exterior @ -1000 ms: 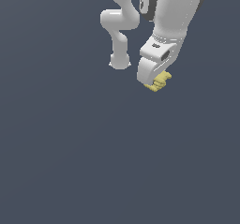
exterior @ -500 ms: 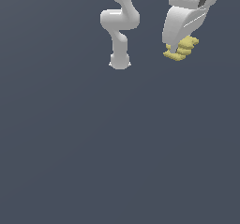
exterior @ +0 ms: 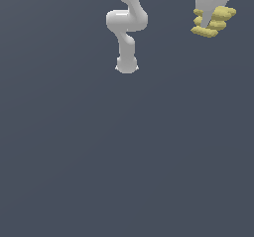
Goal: Pick up the object and move it to a goal position.
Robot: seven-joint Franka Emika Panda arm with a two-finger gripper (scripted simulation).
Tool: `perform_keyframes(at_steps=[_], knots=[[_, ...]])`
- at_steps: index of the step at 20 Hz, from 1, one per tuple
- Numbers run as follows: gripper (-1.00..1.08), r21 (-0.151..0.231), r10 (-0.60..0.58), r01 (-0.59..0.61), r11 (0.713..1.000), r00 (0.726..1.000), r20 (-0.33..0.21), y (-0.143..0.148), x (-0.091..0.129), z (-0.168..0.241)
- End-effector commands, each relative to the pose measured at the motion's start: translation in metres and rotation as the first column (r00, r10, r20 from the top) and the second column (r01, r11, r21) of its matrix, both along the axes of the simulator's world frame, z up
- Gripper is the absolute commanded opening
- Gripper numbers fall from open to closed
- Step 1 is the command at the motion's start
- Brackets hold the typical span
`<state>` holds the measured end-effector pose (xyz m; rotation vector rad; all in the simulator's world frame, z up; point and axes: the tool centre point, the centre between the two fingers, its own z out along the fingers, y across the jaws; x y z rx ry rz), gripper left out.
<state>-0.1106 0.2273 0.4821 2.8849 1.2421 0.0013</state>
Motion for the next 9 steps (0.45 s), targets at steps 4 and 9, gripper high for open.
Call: perform_keyframes(at_steps=[4,9], knots=[[-1.00,0.000,-0.001,0.001,1.000,1.000,-0.001,0.009,-0.004,0.017],[-1.00,0.000,-0.002,0.002,1.000,1.000,-0.001,0.011,-0.004,0.021]])
